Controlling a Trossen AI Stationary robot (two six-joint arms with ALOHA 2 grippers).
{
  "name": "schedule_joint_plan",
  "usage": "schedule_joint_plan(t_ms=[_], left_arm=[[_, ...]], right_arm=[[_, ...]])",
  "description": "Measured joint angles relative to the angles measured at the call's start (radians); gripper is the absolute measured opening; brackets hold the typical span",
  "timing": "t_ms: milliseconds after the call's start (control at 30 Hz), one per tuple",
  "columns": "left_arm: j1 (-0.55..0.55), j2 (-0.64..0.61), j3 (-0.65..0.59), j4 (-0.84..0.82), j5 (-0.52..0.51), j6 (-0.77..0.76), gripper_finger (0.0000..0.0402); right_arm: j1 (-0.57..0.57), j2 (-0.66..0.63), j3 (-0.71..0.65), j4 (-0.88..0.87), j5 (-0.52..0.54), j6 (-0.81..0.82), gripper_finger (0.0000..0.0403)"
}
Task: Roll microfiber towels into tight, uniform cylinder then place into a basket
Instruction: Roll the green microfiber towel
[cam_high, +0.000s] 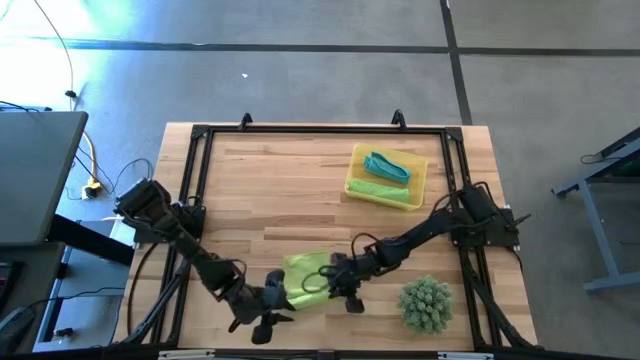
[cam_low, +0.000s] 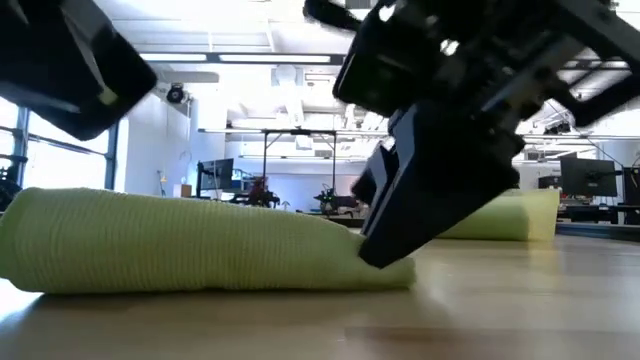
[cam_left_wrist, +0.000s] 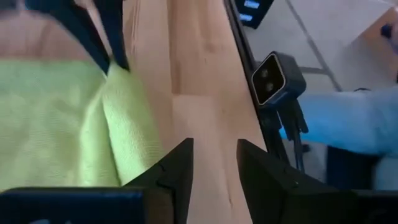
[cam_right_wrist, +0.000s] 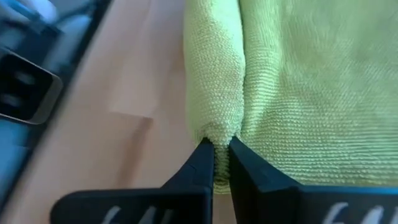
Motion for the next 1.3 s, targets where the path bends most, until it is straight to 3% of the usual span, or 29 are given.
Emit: schedule_joint_plan(t_ms=[200,333,533,800,967,1133,1300], left_arm=[[-0.046,0.013,0.001,0.006,-0.120,0.109,0.0113],[-0.068,0.033,0.001,0.009,-0.214,0.236,0.0113],[-0.062,0.083,0.002,-0.006,-0.219,0.391,0.0113],[-0.019,0.133,0.002,-0.011,-0.226,0.392,0.0113],[0.010,0.133,0.002,-0.060,-0.191,0.251,0.0113],[0.044,0.128,0.005,-0.114,-0.061,0.049,0.0113],[0.064,0.127,0.005,-0.116,-0.033,-0.116,0.0113]], right_arm=[[-0.073,0.003,-0.002,0.004,-0.215,0.208,0.0007],[-0.091,0.003,-0.002,-0.003,-0.224,0.234,0.0007],[-0.094,0.003,-0.003,-0.003,-0.221,0.246,0.0007],[-0.093,0.003,-0.003,-0.002,-0.216,0.250,0.0012],[-0.093,0.001,-0.003,-0.002,-0.212,0.233,0.0031],[-0.094,-0.040,-0.007,-0.009,-0.206,0.147,0.0087],[-0.088,-0.131,-0.010,-0.049,-0.200,-0.019,0.0129]])
